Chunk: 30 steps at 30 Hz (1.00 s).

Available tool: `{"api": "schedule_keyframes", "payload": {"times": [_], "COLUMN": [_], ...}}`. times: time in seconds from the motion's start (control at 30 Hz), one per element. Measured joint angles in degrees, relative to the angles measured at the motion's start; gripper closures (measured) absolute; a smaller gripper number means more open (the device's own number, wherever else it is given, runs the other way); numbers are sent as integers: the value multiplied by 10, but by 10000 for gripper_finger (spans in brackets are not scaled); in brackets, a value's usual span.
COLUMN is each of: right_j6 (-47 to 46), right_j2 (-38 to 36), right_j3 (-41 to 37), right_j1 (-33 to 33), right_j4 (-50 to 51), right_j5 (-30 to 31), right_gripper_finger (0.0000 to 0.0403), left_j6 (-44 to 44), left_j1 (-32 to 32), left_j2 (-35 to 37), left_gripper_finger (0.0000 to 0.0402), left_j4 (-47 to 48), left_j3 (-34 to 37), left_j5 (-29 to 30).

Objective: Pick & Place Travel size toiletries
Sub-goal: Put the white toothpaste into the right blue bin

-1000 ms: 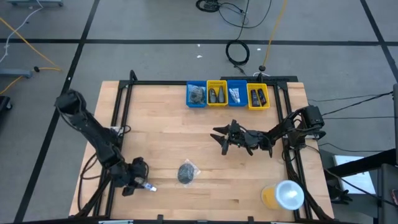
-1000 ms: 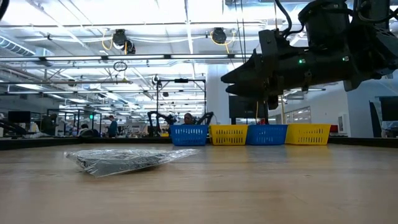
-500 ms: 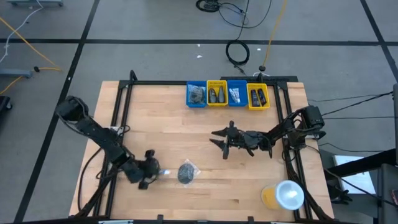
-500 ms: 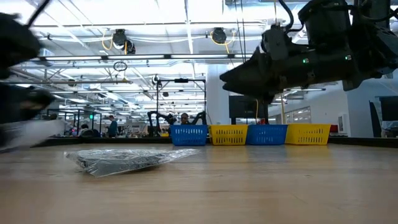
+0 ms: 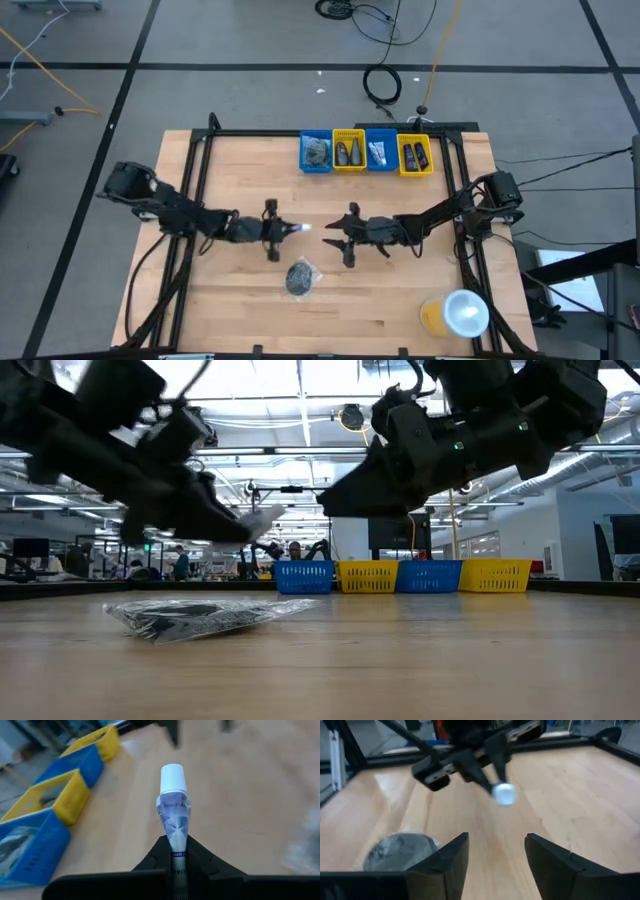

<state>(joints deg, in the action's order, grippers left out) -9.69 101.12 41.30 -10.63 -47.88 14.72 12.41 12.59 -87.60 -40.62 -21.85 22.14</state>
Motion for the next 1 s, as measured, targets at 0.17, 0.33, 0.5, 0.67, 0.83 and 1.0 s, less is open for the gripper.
{"api": "schedule_keyframes", "payload": {"times": [0.17, 0.33, 0.5, 0.67, 0.83, 1.0], "right_j6": [-17, -32, -25, -14, -7, -2], "right_j2": [1, 38, 89, 121, 134, 133], "right_j3": [0, 0, 26, 53, 62, 62], "right_j1": [4, 23, 31, 36, 36, 39], "right_j4": [24, -7, -11, -20, -13, -10], "right_j5": [23, 28, 33, 3, 1, 0], "right_gripper_finger": [180, 162, 166, 182, 217, 273], "left_j6": [0, -9, -4, -5, -9, -27], "left_j1": [-44, -53, -52, -52, -52, -52], "left_j2": [-72, -140, -179, -187, -187, -187], "left_gripper_finger": [380, 367, 373, 372, 360, 356], "left_j4": [-15, -14, -14, -14, -17, -22], "left_j3": [-29, -66, -94, -105, -107, -107], "left_j5": [-10, -18, -40, -56, -74, -74]}}
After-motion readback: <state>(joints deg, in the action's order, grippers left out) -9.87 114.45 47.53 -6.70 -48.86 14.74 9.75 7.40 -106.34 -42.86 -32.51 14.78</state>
